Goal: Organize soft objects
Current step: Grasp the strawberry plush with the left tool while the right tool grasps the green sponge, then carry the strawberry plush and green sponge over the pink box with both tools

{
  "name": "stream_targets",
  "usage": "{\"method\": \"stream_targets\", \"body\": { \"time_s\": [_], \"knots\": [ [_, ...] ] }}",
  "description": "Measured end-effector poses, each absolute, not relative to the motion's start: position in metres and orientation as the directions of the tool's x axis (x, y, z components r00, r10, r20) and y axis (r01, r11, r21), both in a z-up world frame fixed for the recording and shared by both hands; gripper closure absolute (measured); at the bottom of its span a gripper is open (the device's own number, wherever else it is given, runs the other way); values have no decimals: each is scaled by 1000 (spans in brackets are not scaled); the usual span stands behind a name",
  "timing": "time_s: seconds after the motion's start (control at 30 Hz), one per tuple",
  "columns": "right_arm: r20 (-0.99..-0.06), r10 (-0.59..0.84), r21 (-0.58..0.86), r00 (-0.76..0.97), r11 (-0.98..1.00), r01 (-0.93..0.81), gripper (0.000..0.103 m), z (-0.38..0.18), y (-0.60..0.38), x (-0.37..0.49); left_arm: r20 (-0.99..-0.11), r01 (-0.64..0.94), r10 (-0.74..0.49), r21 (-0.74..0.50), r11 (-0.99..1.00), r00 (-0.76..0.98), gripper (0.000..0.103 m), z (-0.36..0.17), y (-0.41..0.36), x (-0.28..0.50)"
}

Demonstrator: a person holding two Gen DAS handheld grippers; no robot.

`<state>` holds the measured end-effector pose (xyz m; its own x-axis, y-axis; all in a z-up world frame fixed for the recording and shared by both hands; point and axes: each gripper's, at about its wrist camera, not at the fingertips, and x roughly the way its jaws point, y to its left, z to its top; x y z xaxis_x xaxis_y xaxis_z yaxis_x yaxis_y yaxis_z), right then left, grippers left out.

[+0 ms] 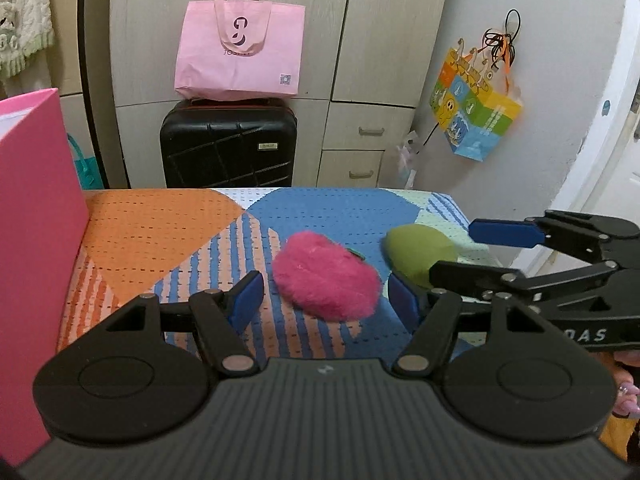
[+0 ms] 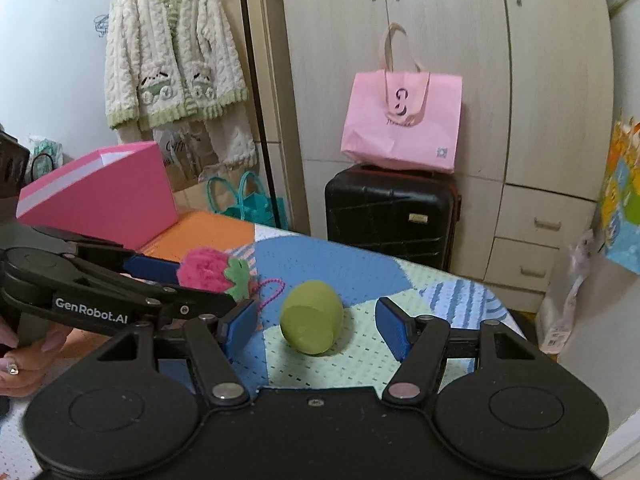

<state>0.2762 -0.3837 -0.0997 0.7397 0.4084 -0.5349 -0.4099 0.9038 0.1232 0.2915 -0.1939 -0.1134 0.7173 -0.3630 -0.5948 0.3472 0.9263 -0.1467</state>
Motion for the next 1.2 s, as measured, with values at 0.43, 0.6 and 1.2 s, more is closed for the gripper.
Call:
{"method": "stream_targets", "body": {
  "time_s": [0.43,0.6,1.2],
  "knots": [
    [-562,408,99,720,897,-431,62,-115,-376,284,-608,377,-357,-100,921,709,62,-122,-201,293],
    [-559,384,113,735,913,-392,62,-112,-380,276,-614,379,-348,-85,922,709,64,-122,-204,293],
    [-533,295,82,793,951,-299,62,-88,-370,200,-552,416,-422,-145,898,719,65,-104,-187,244]
  ]
}}
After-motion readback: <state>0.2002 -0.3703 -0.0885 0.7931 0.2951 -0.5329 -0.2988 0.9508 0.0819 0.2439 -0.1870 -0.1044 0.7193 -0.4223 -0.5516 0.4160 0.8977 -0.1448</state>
